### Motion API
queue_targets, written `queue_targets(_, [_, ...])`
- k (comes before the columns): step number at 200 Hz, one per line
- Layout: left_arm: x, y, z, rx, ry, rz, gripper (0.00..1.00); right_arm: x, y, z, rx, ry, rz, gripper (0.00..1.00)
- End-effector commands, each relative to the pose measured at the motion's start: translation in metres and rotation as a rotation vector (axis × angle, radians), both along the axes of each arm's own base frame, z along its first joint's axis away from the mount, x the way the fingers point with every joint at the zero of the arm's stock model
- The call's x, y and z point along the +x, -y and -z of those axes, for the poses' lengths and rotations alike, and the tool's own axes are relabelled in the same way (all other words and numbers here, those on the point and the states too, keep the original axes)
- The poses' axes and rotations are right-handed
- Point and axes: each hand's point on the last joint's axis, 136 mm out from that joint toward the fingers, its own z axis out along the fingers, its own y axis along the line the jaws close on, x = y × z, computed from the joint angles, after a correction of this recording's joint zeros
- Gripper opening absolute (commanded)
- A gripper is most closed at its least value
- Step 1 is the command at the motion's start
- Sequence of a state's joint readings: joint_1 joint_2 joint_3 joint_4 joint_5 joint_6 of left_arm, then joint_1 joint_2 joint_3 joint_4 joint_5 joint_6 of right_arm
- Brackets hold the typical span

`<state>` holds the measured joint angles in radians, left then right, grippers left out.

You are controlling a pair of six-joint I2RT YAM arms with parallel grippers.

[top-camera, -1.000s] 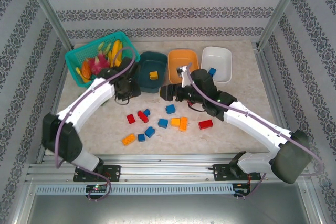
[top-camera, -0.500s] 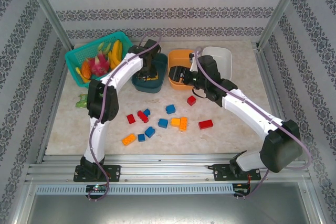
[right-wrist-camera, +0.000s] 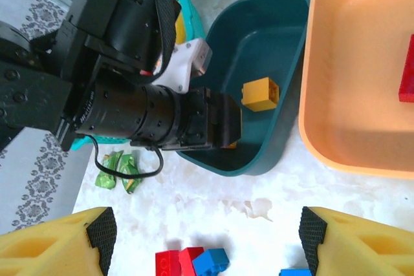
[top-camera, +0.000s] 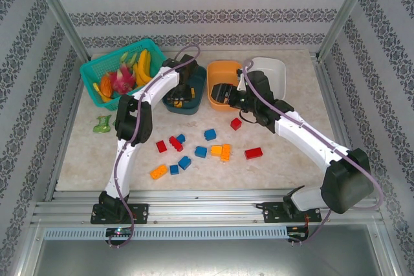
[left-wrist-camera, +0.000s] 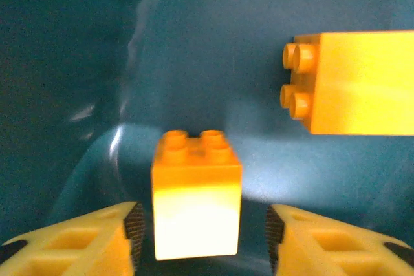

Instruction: Sort the legos into containers by color

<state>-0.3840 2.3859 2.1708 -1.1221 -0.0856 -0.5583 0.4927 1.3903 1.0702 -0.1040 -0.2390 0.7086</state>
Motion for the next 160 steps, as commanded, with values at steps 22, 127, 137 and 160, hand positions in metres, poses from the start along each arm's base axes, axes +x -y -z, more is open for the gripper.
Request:
queue_targets(22, [0.005, -0.007, -0.029, -0.004, 0.029, -0.002, 0.66, -0.019, 0.010, 0.004, -0.042, -0.014, -0.027, 0.77])
queue_targets(127, [-0.084, 0.005, -0.182, -0.396, 0.381, 0.037, 0.87, -0.078, -0.009, 0.082, -0.503, -0.216, -0.217, 0.76])
queue_targets(137, [-0.103, 0.008, -0.182, -0.454, 0.394, 0.052, 0.88, -0.080, -0.014, 0.095, -0.543, -0.265, -0.245, 0.76])
queue_targets(160, [-0.150, 0.010, -0.173, -0.559, 0.399, 0.085, 0.89, -0.085, -0.028, 0.126, -0.647, -0.345, -0.317, 0.76])
